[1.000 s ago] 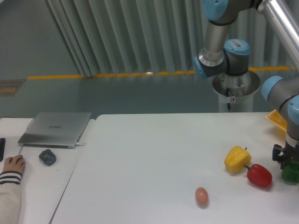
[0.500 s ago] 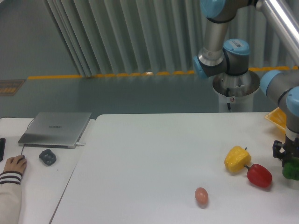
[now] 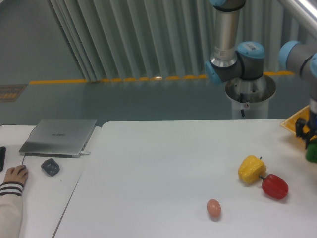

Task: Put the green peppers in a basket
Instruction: 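Lift the green pepper and carry it into the yellow basket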

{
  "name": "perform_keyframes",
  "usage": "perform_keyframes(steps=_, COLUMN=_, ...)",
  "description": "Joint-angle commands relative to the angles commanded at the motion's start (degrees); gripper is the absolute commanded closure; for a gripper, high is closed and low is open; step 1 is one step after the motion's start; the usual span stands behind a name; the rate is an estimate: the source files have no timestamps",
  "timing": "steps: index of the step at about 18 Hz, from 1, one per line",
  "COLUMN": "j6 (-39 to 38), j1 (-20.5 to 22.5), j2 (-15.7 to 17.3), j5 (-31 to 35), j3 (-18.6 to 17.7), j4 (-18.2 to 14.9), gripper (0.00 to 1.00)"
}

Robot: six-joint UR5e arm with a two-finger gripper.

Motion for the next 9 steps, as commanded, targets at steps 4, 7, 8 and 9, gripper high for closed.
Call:
perform_keyframes(steps=4, j6=13.7, j1=7.4, j2=0.4, j5=0.4, j3=-1.0, j4=-1.4, gripper=0.76)
perform_keyframes(steps=7, j6=21.5, j1=11.6, j2=0.4, j5=0.4, j3=-1.8, j4=-1.3, gripper=0.75)
perform_keyframes(steps=8, j6=23.6, j1=12.8, j2=0.4, j5=0.4, j3=-1.8, j4=-1.3, gripper=0.75)
perform_keyframes(steps=9, j6=25.9, j1=14.1, j2=0.2, j5=0.4, j3=-1.8, j4=-1.3, gripper=0.75)
